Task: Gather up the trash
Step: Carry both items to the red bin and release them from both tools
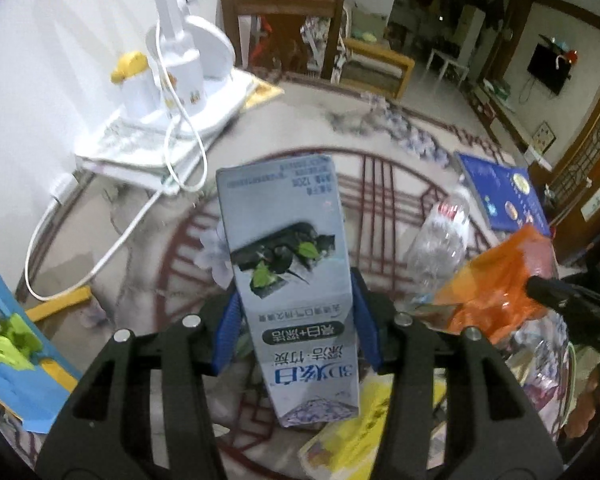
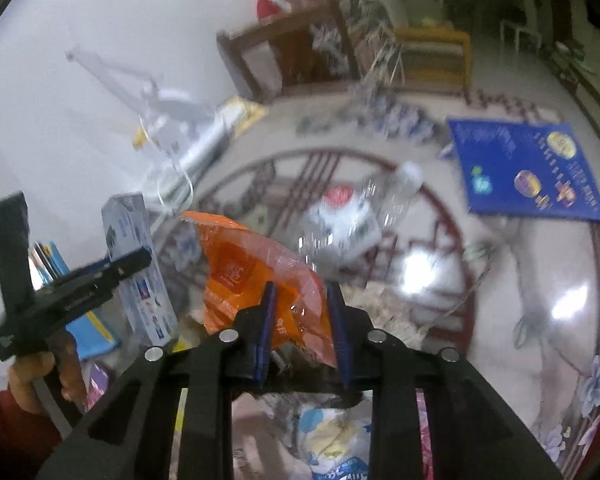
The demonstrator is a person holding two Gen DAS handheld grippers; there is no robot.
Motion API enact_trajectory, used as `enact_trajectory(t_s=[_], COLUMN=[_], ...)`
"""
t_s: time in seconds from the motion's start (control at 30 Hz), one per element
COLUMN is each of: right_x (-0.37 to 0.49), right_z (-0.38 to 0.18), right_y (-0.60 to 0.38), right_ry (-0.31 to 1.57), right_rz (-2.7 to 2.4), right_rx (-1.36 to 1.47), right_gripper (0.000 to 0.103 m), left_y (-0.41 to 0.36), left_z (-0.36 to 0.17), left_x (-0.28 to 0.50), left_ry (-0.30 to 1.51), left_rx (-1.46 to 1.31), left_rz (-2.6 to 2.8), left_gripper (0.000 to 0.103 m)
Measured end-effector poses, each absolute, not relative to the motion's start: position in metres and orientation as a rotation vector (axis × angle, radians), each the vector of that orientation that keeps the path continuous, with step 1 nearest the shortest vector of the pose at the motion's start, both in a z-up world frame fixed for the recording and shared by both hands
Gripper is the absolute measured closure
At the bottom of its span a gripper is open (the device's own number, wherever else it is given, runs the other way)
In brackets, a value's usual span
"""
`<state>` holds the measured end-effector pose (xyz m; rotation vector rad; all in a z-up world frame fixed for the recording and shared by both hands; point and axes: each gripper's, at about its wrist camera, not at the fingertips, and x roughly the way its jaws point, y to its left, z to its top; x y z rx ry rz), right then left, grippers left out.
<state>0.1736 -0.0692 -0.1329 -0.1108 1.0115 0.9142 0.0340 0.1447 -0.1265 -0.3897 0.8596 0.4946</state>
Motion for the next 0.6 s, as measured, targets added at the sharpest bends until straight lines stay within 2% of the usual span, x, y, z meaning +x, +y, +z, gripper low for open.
enact_trajectory(t_s=[0.27, 0.6], right_x=[0.15, 0.1], right_z=[-0.061, -0.034], right_y=[-0.106, -0.168], right_ry=[0.79, 0.714], right_rz=[0.829, 0.709], right_rx=[-0.005, 0.048], right_gripper=[0.078, 0.077], left_y=[0.126, 0.064], left_z=[-0.09, -0.073], left_x=[0.034, 0.031], left_ry=[0.784, 0.775], left_rx=[-0.357, -0.315], left_rz=[0.438, 0.275], left_gripper=[0.055, 0.055])
